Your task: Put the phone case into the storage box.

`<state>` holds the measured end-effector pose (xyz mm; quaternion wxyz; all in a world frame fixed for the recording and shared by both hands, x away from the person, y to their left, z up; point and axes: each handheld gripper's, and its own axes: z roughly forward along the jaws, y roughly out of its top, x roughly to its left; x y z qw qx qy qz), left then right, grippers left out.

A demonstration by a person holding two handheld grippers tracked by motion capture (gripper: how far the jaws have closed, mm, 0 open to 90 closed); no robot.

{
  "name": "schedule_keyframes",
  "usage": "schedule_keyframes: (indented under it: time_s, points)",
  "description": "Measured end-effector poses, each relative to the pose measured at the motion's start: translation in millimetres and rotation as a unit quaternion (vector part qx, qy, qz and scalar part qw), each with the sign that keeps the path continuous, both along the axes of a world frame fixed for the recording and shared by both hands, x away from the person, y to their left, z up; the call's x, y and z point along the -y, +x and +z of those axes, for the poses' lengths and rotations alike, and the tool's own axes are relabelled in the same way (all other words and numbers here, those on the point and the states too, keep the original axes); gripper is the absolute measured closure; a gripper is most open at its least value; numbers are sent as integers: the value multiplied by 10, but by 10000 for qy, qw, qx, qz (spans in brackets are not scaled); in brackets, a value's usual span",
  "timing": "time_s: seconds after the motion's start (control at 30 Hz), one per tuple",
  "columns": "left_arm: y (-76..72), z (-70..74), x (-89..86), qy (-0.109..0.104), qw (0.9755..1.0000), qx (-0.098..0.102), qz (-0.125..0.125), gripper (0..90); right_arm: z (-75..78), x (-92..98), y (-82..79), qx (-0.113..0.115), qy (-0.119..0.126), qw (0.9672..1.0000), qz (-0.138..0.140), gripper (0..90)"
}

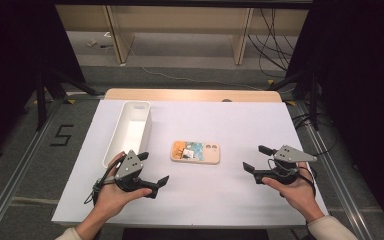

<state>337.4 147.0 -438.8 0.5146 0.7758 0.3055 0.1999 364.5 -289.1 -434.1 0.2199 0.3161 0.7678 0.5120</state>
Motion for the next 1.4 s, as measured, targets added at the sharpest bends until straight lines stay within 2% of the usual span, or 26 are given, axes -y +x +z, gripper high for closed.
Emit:
schedule_keyframes:
  time_s: [0.37, 0.5, 0.67, 0.73, 0.83, 0.9, 0.97, 1.07, 1.2, 1.3, 1.4]
  points:
    - [-1, -9, -17, 51, 10000, 46, 43, 0, -22, -54, -8, -44, -6, 10000, 68, 160]
    - [11, -9, -16, 63, 9999, 71, 111, 32, -32, -53, 1, -71, -24, 10000, 54, 160]
    - [66, 29, 41, 136, 9994, 176, 276, 201, -42, -68, 8, -89, -25, 9999, 95, 161]
    - [108, 57, 78, 108, 9989, 196, 400, 326, -49, -77, 12, -87, -27, 9999, 107, 161]
    - [199, 99, 146, 75, 9989, 151, 444, 512, -52, -88, 9, -135, -45, 9998, 118, 161]
    - [285, 114, 210, 231, 9987, 122, 436, 606, -54, -94, 9, -141, -55, 9998, 152, 162]
    - [375, 110, 285, 337, 9985, 7, 429, 691, -56, -105, 7, -148, -71, 9997, 155, 162]
    - [511, 101, 406, 437, 9981, -130, 403, 800, -61, -131, -2, -170, -92, 9996, 221, 162]
    - [687, 107, 560, 602, 9970, -205, 450, 889, -75, -156, -3, -176, -129, 9993, 295, 162]
    - [833, 96, 663, 749, 9956, -253, 496, 897, -77, -158, -3, -189, -132, 9993, 303, 162]
    - [1010, 42, 763, 918, 9934, -422, 544, 898, -76, -156, -3, -190, -128, 9993, 296, 162]
